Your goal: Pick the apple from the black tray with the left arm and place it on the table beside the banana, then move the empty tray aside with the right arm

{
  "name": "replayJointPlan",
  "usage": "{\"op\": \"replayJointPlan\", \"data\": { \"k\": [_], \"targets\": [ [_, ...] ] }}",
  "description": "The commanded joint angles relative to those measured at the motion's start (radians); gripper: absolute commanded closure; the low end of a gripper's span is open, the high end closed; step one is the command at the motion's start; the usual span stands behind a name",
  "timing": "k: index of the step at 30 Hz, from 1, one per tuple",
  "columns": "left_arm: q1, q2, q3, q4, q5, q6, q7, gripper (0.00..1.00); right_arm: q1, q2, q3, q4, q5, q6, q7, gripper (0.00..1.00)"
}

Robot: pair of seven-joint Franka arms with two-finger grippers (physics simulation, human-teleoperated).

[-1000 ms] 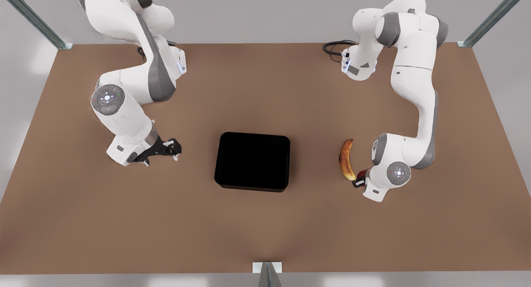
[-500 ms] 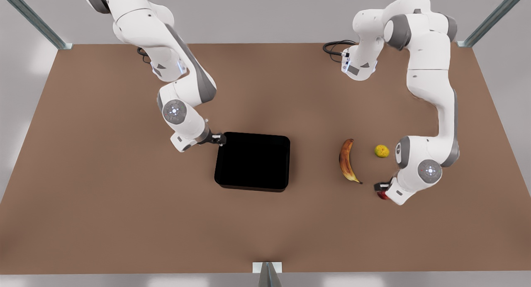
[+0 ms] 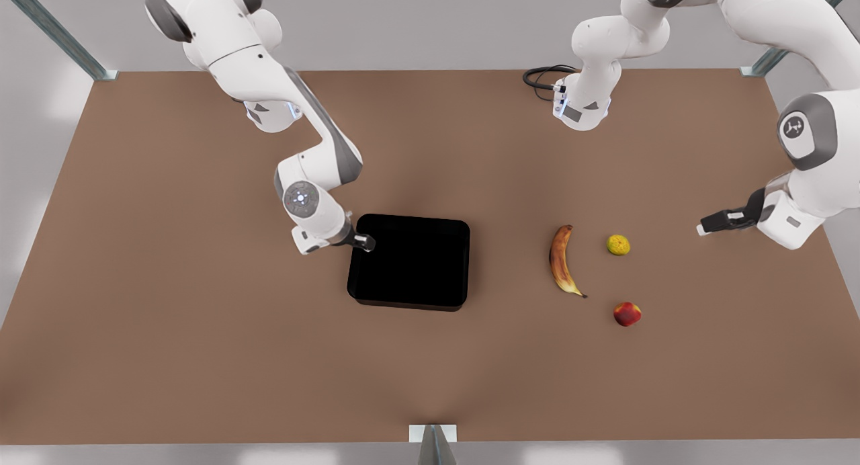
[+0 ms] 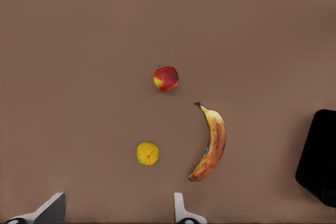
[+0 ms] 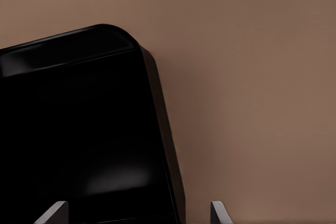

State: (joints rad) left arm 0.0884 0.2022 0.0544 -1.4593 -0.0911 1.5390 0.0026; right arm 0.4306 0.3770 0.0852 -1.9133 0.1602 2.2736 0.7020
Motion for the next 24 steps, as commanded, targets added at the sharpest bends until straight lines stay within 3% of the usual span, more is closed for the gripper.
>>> {"op": "replayJointPlan", "data": {
  "k": [1,9,15,16,18,20,24],
  "targets": [
    [-0.009,-0.001,-0.005,0.002,-0.002,-0.109,0.122,0.0,-0.001,0.014,0.001,0.0,0.001,0.017,-0.012,0.0],
    [-0.073,0.034,-0.01,0.025,0.013,-0.056,0.047,0.0,-0.007,0.083,-0.001,0.013,-0.008,0.024,-0.095,0.01],
    [-0.167,0.082,-0.01,0.063,0.048,0.026,-0.067,0.0,-0.003,0.149,0.001,0.016,-0.01,0.103,-0.095,0.08],
    [-0.157,0.08,-0.007,0.063,0.039,0.026,-0.061,0.0,-0.003,0.152,0.001,0.016,-0.008,0.103,-0.095,0.11],
    [-0.173,0.078,-0.015,0.045,0.031,0.087,-0.032,0.0,-0.003,0.152,0.001,0.016,-0.008,0.098,-0.111,0.28],
    [-0.179,-0.034,-0.024,-0.155,0.031,0.243,-0.039,0.0,-0.006,0.146,-0.002,0.016,-0.008,0.087,-0.124,0.45],
    [-0.174,-0.014,-0.021,-0.128,0.044,0.239,-0.039,0.0,-0.007,0.143,-0.002,0.02,-0.002,0.073,-0.124,0.64]
  ]
}}
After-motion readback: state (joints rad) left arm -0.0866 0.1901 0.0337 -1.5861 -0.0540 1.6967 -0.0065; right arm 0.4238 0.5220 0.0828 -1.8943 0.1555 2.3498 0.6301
